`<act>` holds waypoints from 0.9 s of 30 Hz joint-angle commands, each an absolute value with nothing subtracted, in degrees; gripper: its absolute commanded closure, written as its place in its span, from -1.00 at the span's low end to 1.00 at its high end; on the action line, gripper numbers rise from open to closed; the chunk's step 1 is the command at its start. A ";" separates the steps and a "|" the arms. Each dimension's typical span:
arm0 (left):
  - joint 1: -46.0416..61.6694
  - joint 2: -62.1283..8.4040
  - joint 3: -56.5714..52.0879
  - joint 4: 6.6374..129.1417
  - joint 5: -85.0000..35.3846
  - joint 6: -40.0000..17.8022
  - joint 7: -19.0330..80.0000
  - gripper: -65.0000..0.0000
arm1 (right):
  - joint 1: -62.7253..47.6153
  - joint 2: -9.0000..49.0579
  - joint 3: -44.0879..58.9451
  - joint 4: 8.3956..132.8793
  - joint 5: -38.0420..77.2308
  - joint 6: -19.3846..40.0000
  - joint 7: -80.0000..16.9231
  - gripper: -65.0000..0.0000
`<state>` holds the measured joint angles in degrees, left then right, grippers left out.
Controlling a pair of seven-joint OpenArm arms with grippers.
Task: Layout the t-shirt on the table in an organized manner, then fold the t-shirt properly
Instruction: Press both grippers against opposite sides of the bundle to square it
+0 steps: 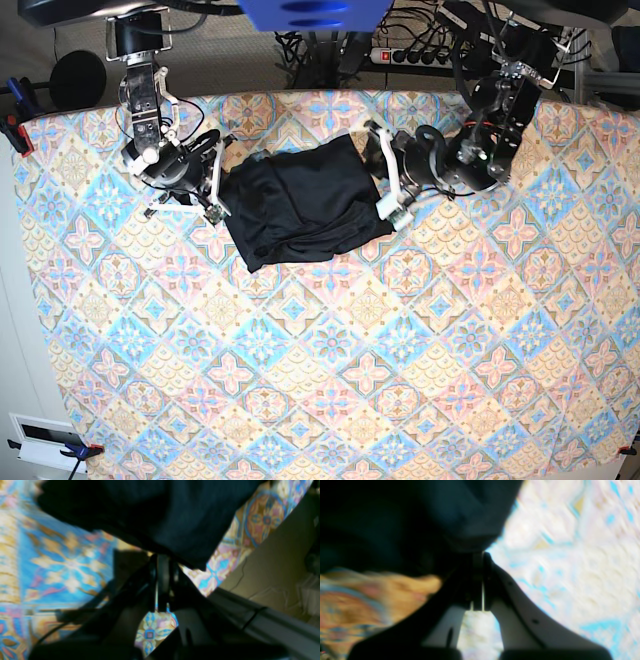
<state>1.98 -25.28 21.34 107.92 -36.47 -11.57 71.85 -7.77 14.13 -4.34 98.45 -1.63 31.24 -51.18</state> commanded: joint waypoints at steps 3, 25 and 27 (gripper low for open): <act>1.01 -25.10 24.40 107.56 -33.27 -11.56 71.08 1.00 | -7.25 14.37 -5.93 99.30 -1.10 31.69 -49.10 1.00; 4.53 -28.79 26.15 111.43 -27.47 -11.91 71.08 1.00 | 2.51 14.37 -2.77 97.36 -1.10 31.69 -48.92 1.00; 4.53 -29.23 26.15 111.34 -27.38 -11.91 71.08 1.00 | 2.51 14.37 -2.77 96.31 -1.10 31.69 -48.84 1.00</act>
<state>4.97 -28.64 26.48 110.37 -27.14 -11.97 71.29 1.39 13.85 -3.05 95.24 -1.32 31.73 -49.76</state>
